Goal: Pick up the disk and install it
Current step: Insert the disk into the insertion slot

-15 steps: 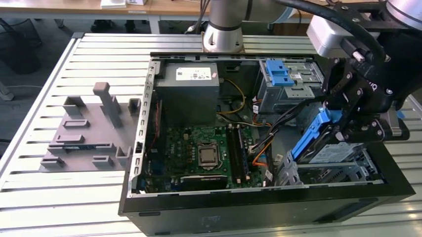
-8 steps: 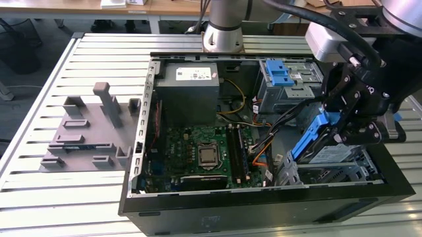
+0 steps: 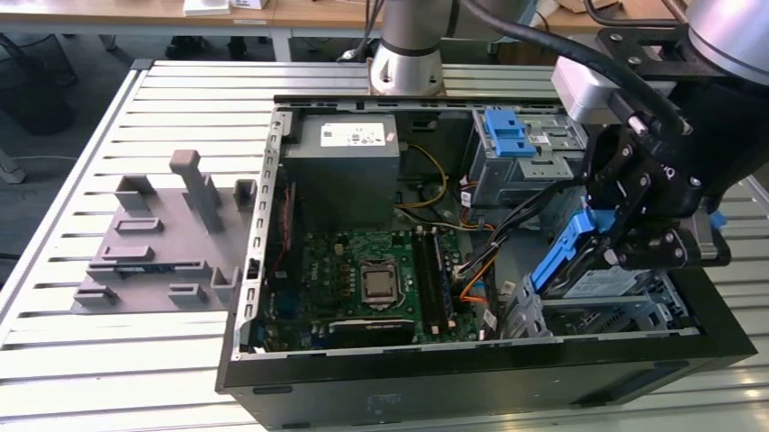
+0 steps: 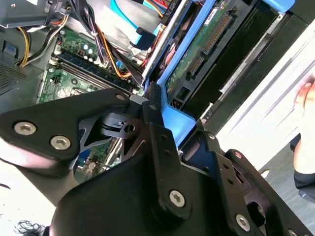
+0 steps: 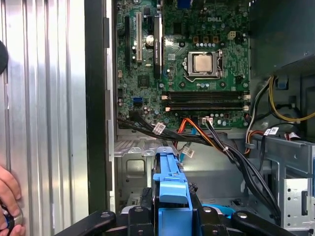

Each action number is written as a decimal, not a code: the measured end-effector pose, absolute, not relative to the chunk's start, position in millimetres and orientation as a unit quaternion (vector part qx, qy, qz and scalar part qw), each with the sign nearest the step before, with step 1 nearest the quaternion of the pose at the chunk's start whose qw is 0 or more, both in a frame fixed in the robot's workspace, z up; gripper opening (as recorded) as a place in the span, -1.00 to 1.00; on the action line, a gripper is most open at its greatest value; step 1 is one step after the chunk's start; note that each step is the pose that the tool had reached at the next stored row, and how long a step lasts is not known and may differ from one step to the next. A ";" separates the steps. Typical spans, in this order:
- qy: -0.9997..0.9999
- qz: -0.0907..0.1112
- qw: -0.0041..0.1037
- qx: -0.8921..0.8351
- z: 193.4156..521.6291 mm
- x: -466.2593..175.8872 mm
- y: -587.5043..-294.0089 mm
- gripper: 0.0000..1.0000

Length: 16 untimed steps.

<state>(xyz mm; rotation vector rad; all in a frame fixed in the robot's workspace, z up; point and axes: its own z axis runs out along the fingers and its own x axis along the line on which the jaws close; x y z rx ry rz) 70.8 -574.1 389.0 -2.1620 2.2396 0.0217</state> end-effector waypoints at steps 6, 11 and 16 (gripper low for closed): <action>0.719 0.007 0.014 -0.694 384.0 70.8 -574.1 -0.27; 0.719 0.007 0.014 -0.694 379.3 70.8 -574.2 -0.27; 0.719 0.007 0.014 -0.694 374.8 70.8 -574.2 -0.27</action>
